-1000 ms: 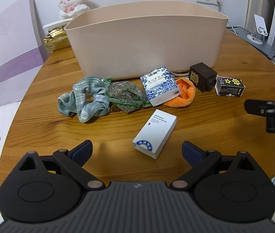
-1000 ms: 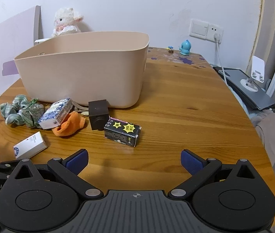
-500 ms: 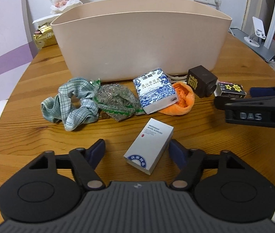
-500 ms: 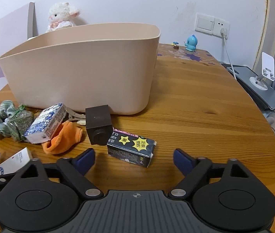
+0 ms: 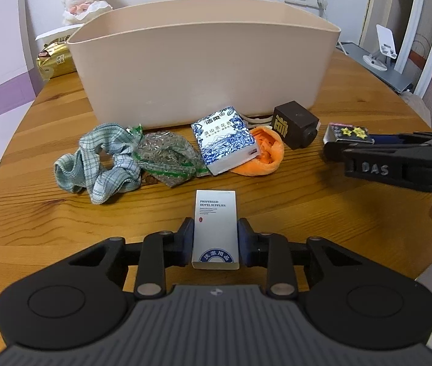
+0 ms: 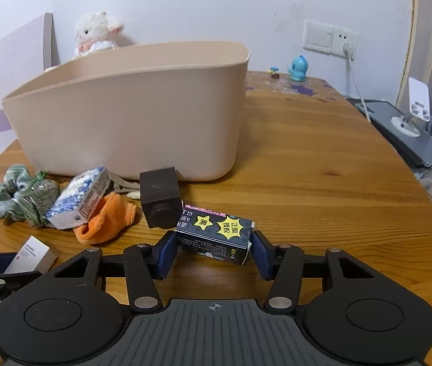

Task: Organize objects
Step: 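Grasp the white box with the left tool while the right tool grasps the black star box, then carry both boxes over the beige bin and open both tools to drop them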

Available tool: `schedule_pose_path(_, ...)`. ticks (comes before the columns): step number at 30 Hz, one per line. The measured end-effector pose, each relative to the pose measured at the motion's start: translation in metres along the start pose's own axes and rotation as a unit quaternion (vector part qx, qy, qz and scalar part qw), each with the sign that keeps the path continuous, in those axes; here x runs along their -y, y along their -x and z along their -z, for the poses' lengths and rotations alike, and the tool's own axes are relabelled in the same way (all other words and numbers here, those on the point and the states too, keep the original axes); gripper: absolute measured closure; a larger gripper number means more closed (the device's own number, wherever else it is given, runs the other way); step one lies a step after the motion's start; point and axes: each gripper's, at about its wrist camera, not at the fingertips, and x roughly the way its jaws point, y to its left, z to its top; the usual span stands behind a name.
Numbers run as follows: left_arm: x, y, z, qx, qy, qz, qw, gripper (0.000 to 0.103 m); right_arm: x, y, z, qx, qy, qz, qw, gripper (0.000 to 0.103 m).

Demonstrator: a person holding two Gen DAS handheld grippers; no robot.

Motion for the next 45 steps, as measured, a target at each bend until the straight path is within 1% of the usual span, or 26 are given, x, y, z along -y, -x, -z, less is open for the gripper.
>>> schedule_pose_path(5, -0.008, 0.024, -0.006, 0.031, 0.008, -0.004, 0.9995, 0.071, 0.002, 0.034, -0.014, 0.036, -0.002, -0.006, 0.999, 0.053)
schedule_pose_path(10, -0.025, 0.051, -0.027, 0.075, 0.014, -0.024, 0.9968, 0.071, 0.002, 0.062, -0.038, 0.083, -0.003, -0.010, 0.996, 0.053)
schedule_pose_path(15, -0.038, 0.070, -0.055, 0.114, 0.017, -0.049, 0.9921, 0.071, 0.001, 0.073, -0.062, 0.115, -0.002, -0.012, 0.993, 0.053)
schedule_pose_path(18, -0.037, 0.076, -0.075, 0.139, 0.000, -0.063, 0.9883, 0.070, -0.001, 0.077, -0.075, 0.133, 0.002, -0.011, 0.991, 0.053)
schedule_pose_path(21, -0.034, 0.072, -0.096, 0.148, -0.007, -0.063, 0.9869, 0.070, -0.006, 0.074, -0.090, 0.144, 0.010, -0.009, 0.989, 0.053)
schedule_pose_path(25, -0.033, 0.054, -0.123, 0.146, -0.010, -0.073, 0.9865, 0.071, -0.014, 0.059, -0.111, 0.141, 0.024, -0.006, 0.990, 0.053)
schedule_pose_path(29, -0.030, 0.021, -0.144, 0.122, -0.008, -0.082, 0.9891, 0.071, -0.019, 0.034, -0.128, 0.104, 0.016, -0.023, 0.994, 0.053)
schedule_pose_path(33, -0.033, -0.010, -0.150, 0.095, -0.006, -0.104, 0.9901, 0.071, -0.025, 0.002, -0.131, 0.070, 0.029, -0.005, 0.997, 0.053)
schedule_pose_path(35, -0.036, -0.027, -0.148, 0.080, -0.008, -0.115, 0.9900, 0.070, -0.023, -0.014, -0.130, 0.050, 0.029, -0.003, 0.998, 0.053)
schedule_pose_path(36, -0.041, -0.028, -0.146, 0.091, 0.002, -0.108, 0.9900, 0.070, -0.021, -0.020, -0.128, 0.041, 0.026, -0.004, 0.999, 0.053)
schedule_pose_path(37, -0.044, -0.030, -0.147, 0.086, 0.013, -0.099, 0.9913, 0.070, -0.021, -0.025, -0.127, 0.040, 0.029, -0.006, 0.999, 0.053)
schedule_pose_path(39, -0.049, -0.033, -0.150, 0.075, 0.023, -0.096, 0.9923, 0.070, -0.025, -0.029, -0.126, 0.041, 0.043, 0.007, 0.998, 0.053)
schedule_pose_path(40, -0.049, -0.035, -0.151, 0.075, 0.020, -0.098, 0.9922, 0.070, -0.027, -0.031, -0.126, 0.041, 0.046, 0.007, 0.998, 0.050)
schedule_pose_path(41, -0.049, -0.037, -0.152, 0.075, 0.017, -0.101, 0.9919, 0.070, -0.028, -0.033, -0.126, 0.040, 0.045, 0.003, 0.998, 0.043)
schedule_pose_path(43, -0.050, -0.037, -0.152, 0.077, 0.018, -0.099, 0.9919, 0.070, -0.028, -0.032, -0.125, 0.048, 0.043, -0.005, 0.998, 0.042)
schedule_pose_path(44, -0.052, -0.035, -0.152, 0.079, 0.021, -0.094, 0.9922, 0.069, -0.029, -0.030, -0.124, 0.052, 0.043, -0.003, 0.998, 0.039)
schedule_pose_path(45, -0.053, -0.033, -0.151, 0.081, 0.025, -0.089, 0.9924, 0.063, -0.029, -0.027, -0.122, 0.057, 0.045, -0.003, 0.997, 0.037)
